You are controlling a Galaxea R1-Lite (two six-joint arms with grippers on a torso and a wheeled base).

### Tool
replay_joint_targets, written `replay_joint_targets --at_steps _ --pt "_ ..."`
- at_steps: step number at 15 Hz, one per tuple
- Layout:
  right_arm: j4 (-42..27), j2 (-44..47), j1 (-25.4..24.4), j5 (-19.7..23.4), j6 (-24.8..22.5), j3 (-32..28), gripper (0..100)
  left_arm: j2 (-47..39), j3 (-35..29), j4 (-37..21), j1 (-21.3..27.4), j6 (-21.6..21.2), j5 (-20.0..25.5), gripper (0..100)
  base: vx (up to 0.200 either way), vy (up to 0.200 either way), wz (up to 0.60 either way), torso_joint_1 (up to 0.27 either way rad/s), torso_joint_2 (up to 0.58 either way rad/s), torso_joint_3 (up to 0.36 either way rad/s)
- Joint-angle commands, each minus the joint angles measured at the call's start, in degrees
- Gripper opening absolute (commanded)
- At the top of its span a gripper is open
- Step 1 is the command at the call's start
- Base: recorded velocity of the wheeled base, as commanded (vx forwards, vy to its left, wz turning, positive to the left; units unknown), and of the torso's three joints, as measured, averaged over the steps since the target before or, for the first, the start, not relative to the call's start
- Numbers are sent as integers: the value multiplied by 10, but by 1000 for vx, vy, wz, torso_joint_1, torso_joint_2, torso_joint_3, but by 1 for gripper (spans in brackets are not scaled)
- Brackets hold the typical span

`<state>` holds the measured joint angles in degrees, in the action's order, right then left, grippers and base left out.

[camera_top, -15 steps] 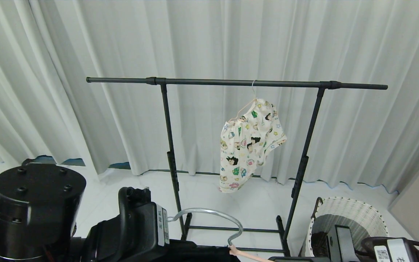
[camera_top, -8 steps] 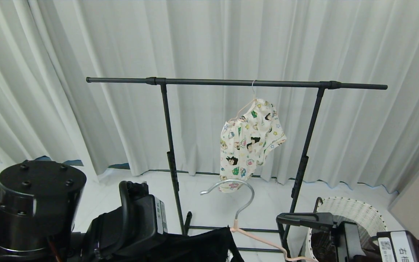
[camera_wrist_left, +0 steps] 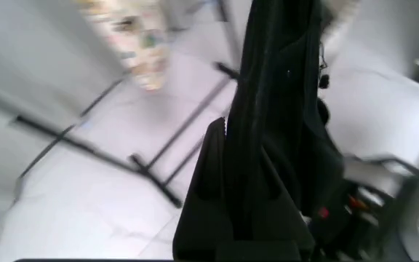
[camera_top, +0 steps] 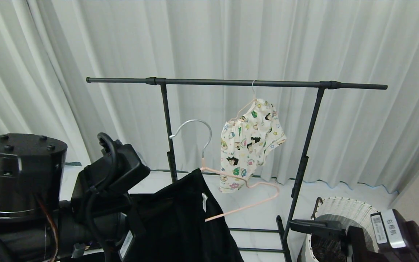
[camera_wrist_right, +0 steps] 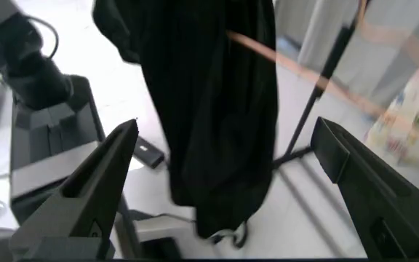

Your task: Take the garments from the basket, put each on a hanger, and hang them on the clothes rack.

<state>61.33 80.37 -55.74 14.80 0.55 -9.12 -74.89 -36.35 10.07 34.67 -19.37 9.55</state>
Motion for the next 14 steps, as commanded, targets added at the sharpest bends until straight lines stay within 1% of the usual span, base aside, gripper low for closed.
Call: replay_joint_targets --at_steps 1,2,3,5,6,8,10,12,14 --pt "-14 38 0 -18 45 -12 100 0 -8 2 0 1 -2 0 0 0 0 0 0 0" --pt "-14 69 -1 -37 88 -21 100 0 -7 21 -1 1 -3 0 0 0 0 0 0 0" --pt "-14 98 -3 -65 130 -40 100 -3 -5 44 -1 1 -3 0 0 0 0 0 0 0" --pt "-14 161 -4 -116 200 -93 100 -19 -6 87 -2 1 -4 0 0 0 0 0 0 0" --pt "-14 192 -3 -140 225 -120 100 -25 -5 98 -2 1 -4 0 0 0 0 0 0 0" --pt "-14 240 10 -188 263 -161 100 -26 -6 101 -1 0 -4 0 0 0 0 0 0 0" --pt "-14 263 23 -208 272 -174 100 -24 -7 101 -1 0 -3 0 0 0 0 0 0 0" --pt "-14 272 19 -214 272 -180 100 -24 -7 101 0 -1 -3 0 0 0 0 0 0 0" --pt "-14 291 17 -221 271 -199 100 -24 -8 101 12 -2 -3 0 0 0 0 0 0 0"
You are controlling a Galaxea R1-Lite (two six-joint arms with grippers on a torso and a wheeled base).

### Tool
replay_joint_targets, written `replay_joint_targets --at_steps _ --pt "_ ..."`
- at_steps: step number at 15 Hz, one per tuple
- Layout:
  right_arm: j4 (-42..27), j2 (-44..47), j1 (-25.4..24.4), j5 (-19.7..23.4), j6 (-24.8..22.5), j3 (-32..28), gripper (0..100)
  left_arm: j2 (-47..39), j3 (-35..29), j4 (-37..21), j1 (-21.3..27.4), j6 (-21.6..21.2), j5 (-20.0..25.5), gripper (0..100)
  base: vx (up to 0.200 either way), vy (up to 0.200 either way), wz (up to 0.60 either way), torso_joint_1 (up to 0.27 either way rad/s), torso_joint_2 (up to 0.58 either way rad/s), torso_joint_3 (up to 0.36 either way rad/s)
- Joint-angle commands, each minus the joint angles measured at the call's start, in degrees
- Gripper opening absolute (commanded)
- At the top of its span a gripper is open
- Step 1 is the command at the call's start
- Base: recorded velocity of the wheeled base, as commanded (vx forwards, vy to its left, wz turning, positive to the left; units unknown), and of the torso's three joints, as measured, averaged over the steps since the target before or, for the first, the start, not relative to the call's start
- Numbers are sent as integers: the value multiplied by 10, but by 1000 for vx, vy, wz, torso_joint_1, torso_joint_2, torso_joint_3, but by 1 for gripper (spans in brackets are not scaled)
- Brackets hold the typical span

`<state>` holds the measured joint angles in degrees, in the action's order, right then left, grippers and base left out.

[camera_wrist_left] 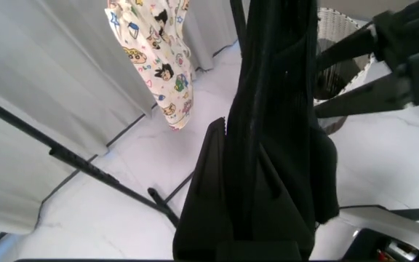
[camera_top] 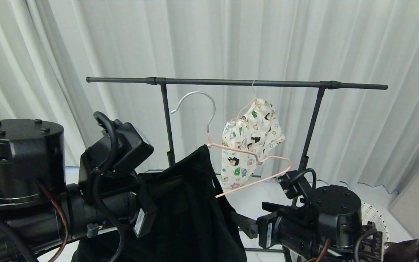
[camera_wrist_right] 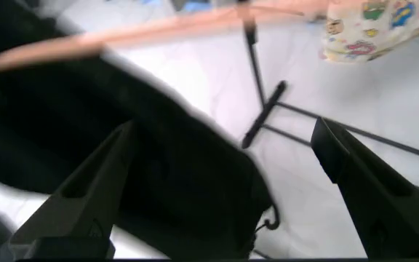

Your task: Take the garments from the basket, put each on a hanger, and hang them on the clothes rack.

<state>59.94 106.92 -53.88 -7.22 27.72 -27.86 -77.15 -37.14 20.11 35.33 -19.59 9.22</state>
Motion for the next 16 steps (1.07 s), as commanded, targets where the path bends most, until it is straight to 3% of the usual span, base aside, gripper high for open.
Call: replay_joint_targets --at_steps 1,5,7,10,12,16 --pt "0 38 -2 -21 -1 -23 100 -1 0 0 9 -1 0 0 0 0 0 0 0 0" --pt "0 56 -3 -51 -14 -21 100 -2 -5 0 11 -1 -1 0 0 0 0 0 0 0" --pt "0 55 10 -80 -56 18 100 -3 -6 1 2 0 -17 0 0 0 0 0 0 0" --pt "2 54 66 -103 -87 25 100 -2 4 19 -7 -1 -41 0 0 0 0 0 0 0" --pt "11 53 111 -104 -130 23 100 -1 19 20 -32 -1 -44 0 0 0 0 0 0 0" --pt "32 43 187 -101 -166 3 100 24 53 20 -42 -3 -43 0 0 0 0 0 0 0"
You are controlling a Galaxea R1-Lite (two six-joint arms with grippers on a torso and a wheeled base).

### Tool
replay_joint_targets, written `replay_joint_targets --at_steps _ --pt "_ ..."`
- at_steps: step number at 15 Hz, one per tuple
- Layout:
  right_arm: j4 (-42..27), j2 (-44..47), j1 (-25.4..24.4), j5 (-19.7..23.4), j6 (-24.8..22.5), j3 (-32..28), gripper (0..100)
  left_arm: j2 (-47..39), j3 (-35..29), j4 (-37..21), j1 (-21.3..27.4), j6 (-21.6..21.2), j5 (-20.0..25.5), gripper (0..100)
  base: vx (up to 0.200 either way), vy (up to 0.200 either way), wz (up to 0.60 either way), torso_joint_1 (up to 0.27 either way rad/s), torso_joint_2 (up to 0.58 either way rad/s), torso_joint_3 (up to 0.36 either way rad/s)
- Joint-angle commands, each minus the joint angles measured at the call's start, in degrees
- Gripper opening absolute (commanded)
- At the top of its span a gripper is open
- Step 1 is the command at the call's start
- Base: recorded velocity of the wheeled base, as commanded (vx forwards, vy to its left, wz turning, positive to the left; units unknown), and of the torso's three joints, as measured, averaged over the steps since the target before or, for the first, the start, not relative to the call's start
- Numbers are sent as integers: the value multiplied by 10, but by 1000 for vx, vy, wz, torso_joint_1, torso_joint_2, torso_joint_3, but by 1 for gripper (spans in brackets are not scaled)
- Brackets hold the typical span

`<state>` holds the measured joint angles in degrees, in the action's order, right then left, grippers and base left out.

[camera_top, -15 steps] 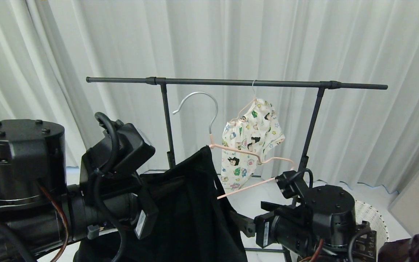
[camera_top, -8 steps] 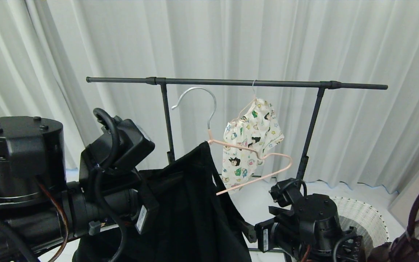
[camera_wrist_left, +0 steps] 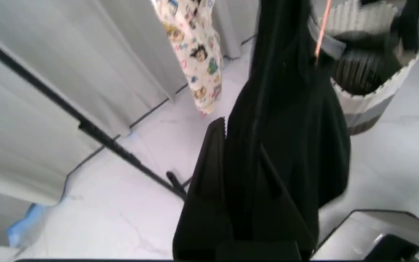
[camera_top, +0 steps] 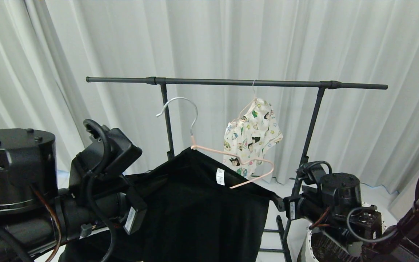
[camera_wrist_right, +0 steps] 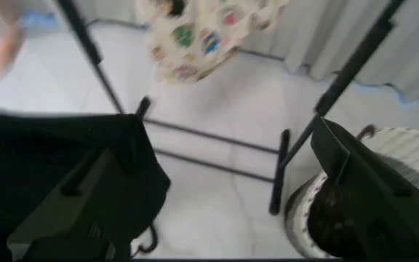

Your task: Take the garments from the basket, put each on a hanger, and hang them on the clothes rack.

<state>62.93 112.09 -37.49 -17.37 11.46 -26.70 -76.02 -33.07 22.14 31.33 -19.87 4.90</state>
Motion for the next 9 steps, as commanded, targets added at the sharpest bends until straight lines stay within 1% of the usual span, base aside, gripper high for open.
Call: replay_joint_targets --at_steps 1,4,9 --pt "1 -10 36 1 -7 -19 100 19 28 0 -2 0 0 0 0 0 0 0 0 0" --pt "-13 -28 45 9 -11 -56 100 31 60 0 0 -1 2 0 0 0 0 0 0 0" --pt "-122 -121 45 61 -10 -110 100 11 66 0 0 -1 3 0 0 0 0 0 0 0"
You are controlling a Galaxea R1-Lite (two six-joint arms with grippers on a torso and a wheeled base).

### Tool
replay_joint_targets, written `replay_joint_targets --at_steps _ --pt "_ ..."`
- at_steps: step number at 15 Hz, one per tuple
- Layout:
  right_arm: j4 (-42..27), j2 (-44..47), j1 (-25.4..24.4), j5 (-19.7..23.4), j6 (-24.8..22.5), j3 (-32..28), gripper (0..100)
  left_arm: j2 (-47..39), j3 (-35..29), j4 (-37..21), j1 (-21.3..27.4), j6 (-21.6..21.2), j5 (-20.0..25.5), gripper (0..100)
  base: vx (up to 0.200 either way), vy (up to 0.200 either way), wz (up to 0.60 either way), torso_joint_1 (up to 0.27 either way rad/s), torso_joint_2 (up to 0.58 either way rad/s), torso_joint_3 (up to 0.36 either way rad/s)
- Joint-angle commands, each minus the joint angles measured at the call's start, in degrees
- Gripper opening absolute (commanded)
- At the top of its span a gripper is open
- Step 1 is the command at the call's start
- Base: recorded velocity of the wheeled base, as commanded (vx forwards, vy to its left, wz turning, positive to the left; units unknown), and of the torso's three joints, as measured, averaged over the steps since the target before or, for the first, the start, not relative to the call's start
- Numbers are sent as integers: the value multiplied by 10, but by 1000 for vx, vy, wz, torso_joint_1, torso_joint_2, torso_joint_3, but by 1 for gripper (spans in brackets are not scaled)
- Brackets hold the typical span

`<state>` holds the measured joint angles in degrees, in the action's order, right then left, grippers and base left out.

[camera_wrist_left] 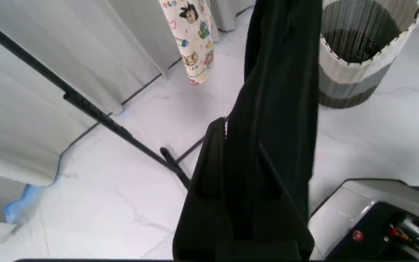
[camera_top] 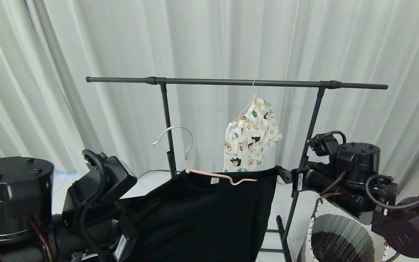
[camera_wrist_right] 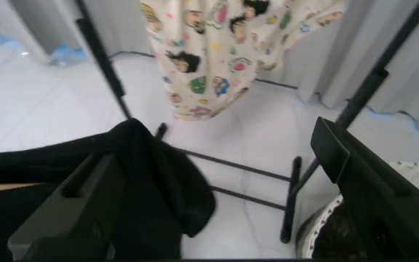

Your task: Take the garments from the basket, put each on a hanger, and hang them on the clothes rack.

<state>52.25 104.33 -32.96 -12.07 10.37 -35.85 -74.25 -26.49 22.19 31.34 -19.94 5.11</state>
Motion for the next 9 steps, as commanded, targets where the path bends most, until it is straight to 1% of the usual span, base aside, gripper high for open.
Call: replay_joint_targets --at_steps 1,3,6,8,9 --pt "-58 -71 0 28 1 -36 100 -10 -1 0 0 0 1 0 0 0 0 0 0 0" --pt "-130 -119 0 65 1 -66 100 -11 -1 2 0 0 1 0 0 0 0 0 0 0" --pt "-235 -185 0 129 3 -90 100 -19 15 53 7 1 0 0 0 0 0 0 0 0" --pt "-326 -227 6 182 5 -117 100 -19 34 91 27 1 1 0 0 0 0 0 0 0" --pt "-358 -238 9 204 3 -132 100 -19 42 102 40 1 1 0 0 0 0 0 0 0"
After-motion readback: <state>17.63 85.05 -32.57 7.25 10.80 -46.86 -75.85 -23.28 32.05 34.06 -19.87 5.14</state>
